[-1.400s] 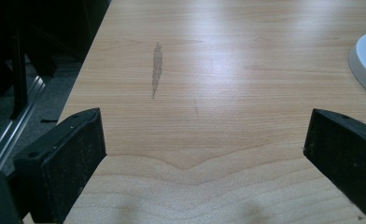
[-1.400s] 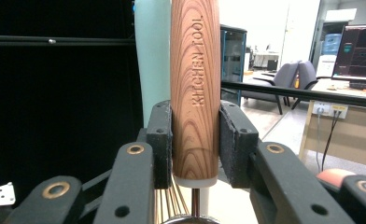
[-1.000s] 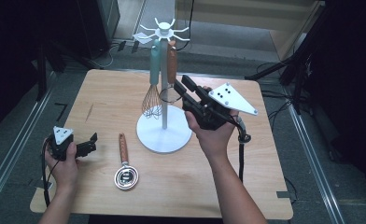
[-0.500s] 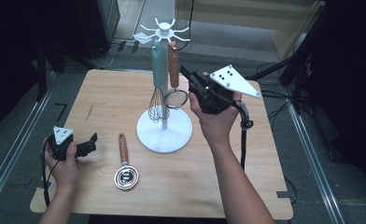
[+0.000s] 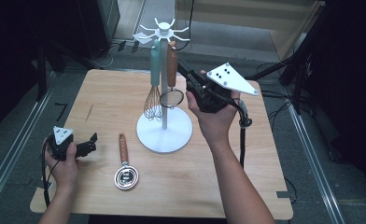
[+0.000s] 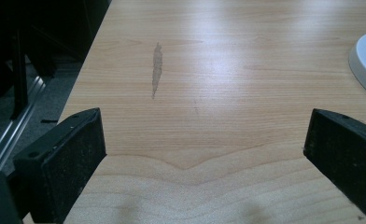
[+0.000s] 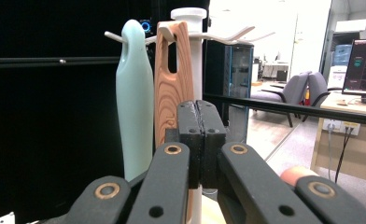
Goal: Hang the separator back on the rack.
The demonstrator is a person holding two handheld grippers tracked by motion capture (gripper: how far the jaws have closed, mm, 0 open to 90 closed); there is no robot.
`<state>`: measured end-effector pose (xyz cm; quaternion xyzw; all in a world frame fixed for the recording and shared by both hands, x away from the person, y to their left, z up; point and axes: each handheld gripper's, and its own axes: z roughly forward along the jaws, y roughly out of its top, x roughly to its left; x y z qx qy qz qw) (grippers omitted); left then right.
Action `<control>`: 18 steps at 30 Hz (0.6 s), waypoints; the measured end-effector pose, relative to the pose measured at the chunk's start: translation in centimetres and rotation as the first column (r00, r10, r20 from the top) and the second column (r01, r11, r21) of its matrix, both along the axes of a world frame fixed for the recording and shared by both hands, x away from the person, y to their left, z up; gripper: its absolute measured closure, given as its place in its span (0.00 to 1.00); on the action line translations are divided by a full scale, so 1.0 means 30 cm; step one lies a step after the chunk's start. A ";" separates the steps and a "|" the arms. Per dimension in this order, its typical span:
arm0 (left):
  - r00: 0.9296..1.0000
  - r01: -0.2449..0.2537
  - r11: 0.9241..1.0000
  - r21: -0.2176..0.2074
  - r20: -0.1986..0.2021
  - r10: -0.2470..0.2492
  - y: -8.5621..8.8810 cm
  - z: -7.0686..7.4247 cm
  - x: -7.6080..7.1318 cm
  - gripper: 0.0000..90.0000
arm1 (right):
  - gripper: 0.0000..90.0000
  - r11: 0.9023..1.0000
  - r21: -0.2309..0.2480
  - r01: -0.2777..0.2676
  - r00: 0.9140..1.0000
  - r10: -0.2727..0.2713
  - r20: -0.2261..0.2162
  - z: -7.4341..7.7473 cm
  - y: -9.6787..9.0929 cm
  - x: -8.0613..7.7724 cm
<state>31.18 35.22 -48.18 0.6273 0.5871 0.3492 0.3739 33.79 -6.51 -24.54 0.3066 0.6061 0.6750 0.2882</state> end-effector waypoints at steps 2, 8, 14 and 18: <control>1.000 -0.002 1.000 -0.001 0.003 0.002 0.000 -0.001 0.000 0.00 | 1.00 1.000 0.003 -0.003 1.000 0.003 0.004 0.005 0.001 0.001; 1.000 0.001 1.000 0.000 -0.001 -0.001 0.000 0.000 -0.001 0.00 | 1.00 1.000 0.008 0.019 1.000 -0.019 0.021 0.034 0.001 0.011; 1.000 0.000 1.000 -0.002 0.003 0.000 0.000 -0.001 0.000 0.00 | 1.00 1.000 0.010 0.011 1.000 -0.011 0.017 0.065 0.016 0.036; 1.000 0.000 1.000 -0.002 0.003 0.000 0.000 -0.001 0.000 0.00 | 1.00 1.000 0.019 0.000 1.000 -0.001 0.023 0.073 0.023 0.030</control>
